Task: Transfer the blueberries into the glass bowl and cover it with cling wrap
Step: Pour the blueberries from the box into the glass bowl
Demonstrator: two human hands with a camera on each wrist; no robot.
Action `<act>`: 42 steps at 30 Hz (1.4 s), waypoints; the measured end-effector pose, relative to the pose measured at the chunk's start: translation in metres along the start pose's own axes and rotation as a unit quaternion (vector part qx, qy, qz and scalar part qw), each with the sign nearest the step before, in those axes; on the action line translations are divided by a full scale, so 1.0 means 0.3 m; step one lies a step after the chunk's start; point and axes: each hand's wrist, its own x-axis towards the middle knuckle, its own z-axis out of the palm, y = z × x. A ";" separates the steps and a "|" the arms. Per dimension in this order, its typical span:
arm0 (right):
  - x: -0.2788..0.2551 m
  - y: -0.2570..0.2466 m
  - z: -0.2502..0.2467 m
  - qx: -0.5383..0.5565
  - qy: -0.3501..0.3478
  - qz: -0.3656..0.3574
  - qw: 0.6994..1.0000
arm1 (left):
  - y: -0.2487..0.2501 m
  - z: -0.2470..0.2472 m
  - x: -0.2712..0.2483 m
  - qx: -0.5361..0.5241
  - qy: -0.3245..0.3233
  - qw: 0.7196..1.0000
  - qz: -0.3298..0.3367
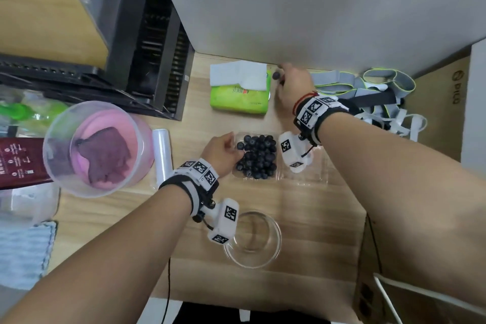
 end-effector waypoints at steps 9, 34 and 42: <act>0.066 0.005 0.052 -0.029 -0.025 -0.009 0.999 | -0.021 -0.007 0.006 -0.013 -0.006 0.999 -0.040; -0.743 -0.039 0.071 0.179 -0.187 -0.038 0.965 | -0.151 0.065 -0.297 0.210 -0.056 0.976 -0.009; -0.818 -0.040 0.108 0.110 -0.229 -0.079 0.964 | -0.173 0.048 -0.298 0.049 0.061 0.995 -0.063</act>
